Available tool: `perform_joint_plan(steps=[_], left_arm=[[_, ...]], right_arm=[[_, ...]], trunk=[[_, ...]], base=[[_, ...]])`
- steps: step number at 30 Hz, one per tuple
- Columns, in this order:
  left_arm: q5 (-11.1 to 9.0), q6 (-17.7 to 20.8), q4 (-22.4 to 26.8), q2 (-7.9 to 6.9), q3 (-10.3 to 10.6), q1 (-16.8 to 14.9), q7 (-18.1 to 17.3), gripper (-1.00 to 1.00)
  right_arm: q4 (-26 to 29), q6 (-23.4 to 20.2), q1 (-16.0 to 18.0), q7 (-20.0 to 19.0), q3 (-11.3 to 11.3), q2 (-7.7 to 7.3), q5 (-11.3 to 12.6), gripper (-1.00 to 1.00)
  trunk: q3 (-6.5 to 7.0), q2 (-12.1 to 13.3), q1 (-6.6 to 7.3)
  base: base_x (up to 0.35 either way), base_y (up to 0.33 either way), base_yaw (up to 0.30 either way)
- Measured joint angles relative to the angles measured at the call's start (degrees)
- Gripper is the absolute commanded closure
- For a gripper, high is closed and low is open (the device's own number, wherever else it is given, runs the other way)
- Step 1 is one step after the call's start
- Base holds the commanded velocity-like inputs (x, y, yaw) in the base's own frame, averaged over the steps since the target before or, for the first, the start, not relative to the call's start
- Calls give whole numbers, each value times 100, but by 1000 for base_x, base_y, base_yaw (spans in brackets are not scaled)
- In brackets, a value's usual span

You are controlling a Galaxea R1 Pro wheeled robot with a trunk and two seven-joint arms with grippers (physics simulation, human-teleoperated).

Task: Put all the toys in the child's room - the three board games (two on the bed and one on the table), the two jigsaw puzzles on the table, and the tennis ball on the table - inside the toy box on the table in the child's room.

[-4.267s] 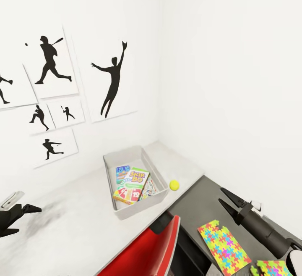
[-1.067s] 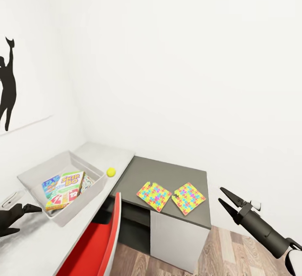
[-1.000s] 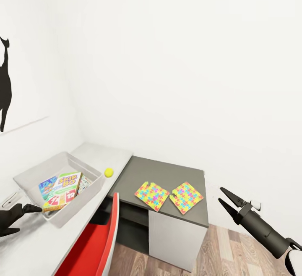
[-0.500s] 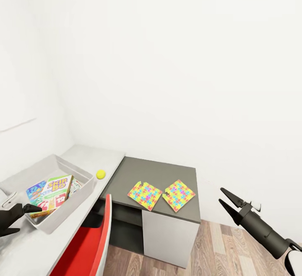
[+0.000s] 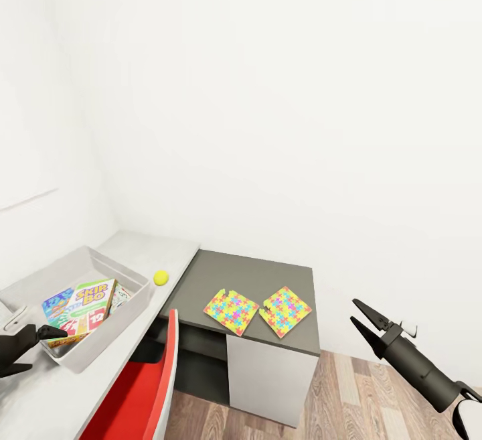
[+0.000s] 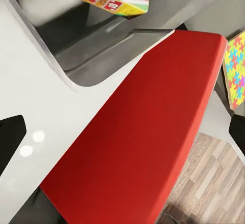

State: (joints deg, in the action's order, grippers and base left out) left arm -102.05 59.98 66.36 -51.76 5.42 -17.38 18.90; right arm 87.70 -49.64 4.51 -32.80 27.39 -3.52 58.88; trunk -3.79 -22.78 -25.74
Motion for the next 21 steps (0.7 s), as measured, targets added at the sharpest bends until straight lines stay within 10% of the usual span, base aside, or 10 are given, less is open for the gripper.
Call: perform_joint_plan(steps=[21], left_arm=[[8,0,348,39,299,0,0,-100]], right_arm=[[153,-31,0,817,-248,-88,-79,-100]], trunk=[[0,0,0]], base=[[0,0,0]])
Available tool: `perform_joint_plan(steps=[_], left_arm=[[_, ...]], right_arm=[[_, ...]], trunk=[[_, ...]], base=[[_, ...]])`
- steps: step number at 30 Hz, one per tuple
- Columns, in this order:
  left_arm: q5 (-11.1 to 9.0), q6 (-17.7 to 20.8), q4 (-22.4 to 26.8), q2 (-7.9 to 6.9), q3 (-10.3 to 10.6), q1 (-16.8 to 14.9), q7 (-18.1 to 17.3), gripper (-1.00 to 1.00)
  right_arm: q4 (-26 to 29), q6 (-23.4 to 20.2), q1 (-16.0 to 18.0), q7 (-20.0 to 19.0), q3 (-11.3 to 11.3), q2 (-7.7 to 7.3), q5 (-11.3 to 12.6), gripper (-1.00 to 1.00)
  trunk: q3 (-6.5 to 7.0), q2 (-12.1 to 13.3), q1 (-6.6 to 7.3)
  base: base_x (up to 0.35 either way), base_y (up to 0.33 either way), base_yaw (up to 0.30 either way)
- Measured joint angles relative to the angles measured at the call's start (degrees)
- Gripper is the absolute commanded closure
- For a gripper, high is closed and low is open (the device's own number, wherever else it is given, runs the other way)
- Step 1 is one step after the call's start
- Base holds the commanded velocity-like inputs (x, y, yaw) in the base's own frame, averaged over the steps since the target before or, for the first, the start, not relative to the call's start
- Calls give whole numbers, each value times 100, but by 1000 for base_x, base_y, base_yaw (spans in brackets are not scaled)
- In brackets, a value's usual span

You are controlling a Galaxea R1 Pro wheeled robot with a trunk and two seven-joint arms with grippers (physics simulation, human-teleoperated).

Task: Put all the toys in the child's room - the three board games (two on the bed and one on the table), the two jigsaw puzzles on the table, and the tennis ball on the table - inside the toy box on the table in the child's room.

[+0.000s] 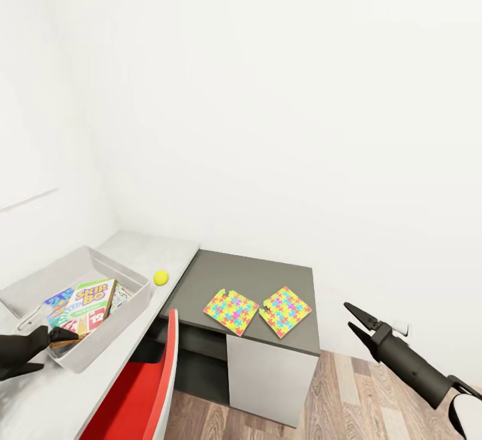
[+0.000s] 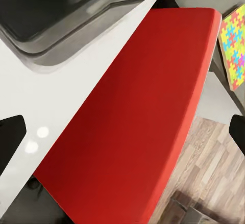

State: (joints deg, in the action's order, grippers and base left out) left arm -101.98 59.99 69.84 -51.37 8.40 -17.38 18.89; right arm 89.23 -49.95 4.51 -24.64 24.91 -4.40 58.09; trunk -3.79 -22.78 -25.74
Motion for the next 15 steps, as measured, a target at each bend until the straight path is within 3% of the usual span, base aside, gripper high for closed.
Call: perform_joint_plan(steps=[6,10,15], left_arm=[[-5,0,17,35,-59,0,-11,-100],[-10,-11,20,60,-230,-1,-19,-100],[-16,-23,20,217,-438,-6,-151,-100]], right_arm=[[72,-3,0,113,19,-29,-3,-100],[62,-41,0,113,193,-34,2,-100],[50,-206,-1,87,449,-35,15,-100]], trunk=[[0,0,0],[0,0,0],[0,0,0]], base=[[0,0,0],[0,0,0],[0,0,0]])
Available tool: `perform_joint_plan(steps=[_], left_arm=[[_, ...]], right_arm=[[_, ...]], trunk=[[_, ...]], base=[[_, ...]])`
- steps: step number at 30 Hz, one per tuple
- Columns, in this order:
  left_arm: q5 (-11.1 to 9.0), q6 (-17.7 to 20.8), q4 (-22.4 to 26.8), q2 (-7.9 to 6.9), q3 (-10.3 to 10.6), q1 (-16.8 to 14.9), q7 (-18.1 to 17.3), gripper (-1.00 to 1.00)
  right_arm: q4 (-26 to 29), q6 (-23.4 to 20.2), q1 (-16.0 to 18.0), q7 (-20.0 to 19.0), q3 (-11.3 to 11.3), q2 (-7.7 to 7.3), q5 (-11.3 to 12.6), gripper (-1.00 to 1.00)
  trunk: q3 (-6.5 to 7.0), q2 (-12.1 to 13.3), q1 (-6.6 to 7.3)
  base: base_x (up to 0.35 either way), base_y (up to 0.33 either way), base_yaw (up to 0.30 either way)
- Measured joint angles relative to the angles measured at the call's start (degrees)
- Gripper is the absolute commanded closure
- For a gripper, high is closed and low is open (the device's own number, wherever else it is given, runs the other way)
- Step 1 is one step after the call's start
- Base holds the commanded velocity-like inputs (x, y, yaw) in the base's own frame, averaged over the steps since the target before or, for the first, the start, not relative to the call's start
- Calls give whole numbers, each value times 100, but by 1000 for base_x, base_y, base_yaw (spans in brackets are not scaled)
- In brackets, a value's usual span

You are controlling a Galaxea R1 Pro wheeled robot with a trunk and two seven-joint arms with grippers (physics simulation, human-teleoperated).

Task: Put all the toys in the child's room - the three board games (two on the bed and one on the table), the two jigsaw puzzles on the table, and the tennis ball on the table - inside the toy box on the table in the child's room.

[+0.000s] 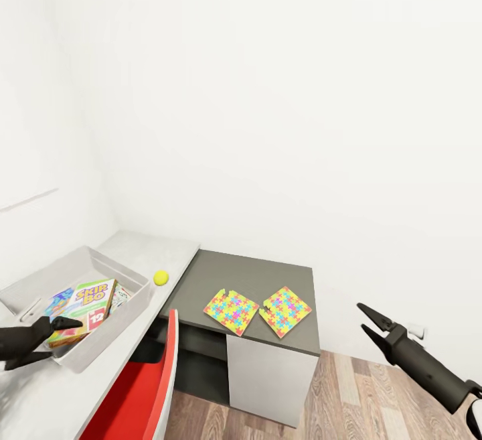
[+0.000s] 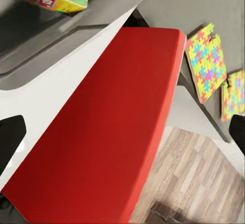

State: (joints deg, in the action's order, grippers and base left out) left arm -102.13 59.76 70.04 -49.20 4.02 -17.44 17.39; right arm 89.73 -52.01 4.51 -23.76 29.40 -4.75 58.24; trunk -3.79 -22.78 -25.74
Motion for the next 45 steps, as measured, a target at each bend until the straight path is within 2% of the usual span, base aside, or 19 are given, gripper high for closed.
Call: perform_joint_plan(steps=[3,9,15,21,24,45], left_arm=[[-7,3,41,79,-25,-8,-90,-100],[-21,13,331,135,-11,-21,-138,-100],[-27,14,390,185,-22,-23,-229,-100],[7,12,427,192,13,-23,-786,-100],[14,12,423,189,16,-23,-871,-100],[18,12,430,196,53,-23,-921,-100]], right_arm=[[-4,-35,0,-5,49,1,2,-100],[-13,-30,0,-7,70,10,2,-100],[-17,-11,0,-15,73,13,0,-100],[-17,-5,0,-8,65,16,-5,-100],[-17,0,0,-2,59,17,-5,-100],[-28,1,0,0,38,26,1,-100]], trunk=[[0,0,0],[0,0,0],[0,0,0],[0,0,0],[0,0,0],[33,0,0]], base=[[0,0,0],[0,0,0],[0,0,0],[0,0,0],[0,0,0],[0,0,0]])
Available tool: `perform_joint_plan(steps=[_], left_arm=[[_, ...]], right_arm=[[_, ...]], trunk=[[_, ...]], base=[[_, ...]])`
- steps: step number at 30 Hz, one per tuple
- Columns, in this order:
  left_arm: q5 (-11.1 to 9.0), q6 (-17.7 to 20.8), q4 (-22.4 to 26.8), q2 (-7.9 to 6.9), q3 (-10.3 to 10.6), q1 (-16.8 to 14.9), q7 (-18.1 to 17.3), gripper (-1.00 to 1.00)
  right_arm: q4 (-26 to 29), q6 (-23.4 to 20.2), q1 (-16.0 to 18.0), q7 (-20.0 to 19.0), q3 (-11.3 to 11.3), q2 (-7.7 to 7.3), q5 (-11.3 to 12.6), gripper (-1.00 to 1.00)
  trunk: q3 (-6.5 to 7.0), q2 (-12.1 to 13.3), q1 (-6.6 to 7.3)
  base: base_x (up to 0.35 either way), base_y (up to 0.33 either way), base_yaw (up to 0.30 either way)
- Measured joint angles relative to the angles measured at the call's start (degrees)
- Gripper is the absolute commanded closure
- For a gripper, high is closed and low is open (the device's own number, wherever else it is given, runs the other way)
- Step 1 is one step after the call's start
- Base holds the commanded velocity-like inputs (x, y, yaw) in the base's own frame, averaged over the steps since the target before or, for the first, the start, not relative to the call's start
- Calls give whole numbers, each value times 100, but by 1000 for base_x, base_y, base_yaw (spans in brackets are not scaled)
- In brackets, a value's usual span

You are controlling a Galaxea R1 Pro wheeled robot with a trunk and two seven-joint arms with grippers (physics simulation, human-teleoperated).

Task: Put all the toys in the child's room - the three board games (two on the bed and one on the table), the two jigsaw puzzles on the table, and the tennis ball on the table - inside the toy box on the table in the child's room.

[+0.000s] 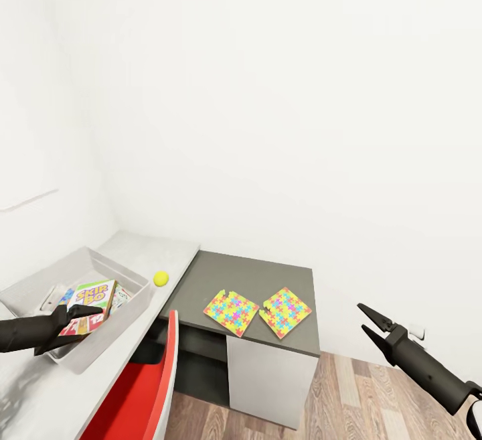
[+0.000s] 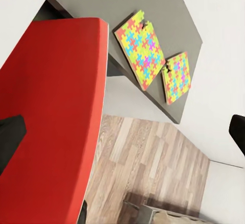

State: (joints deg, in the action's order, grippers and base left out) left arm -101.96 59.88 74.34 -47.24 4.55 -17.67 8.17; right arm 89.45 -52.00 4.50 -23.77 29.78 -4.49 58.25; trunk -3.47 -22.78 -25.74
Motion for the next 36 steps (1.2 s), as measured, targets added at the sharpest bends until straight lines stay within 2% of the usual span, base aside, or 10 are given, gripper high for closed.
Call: perform_joint_plan(steps=[12,26,32,36], left_arm=[[-1,3,18,0,7,6,-10,-100],[0,5,52,0,40,9,-206,-100],[0,5,62,0,41,8,-230,-100],[-31,3,218,0,31,8,-579,-100]], right_arm=[[-6,0,0,6,0,0,-5,-100],[-15,0,0,9,0,0,-9,-100],[-16,0,0,8,0,-6,-8,-100],[-26,0,0,-6,17,-15,-9,-100]], trunk=[[0,0,0],[1,0,0],[29,0,0],[56,-1,0]], base=[[-19,-123,0],[-2,-11,-3],[0,0,-154],[0,0,-204]])
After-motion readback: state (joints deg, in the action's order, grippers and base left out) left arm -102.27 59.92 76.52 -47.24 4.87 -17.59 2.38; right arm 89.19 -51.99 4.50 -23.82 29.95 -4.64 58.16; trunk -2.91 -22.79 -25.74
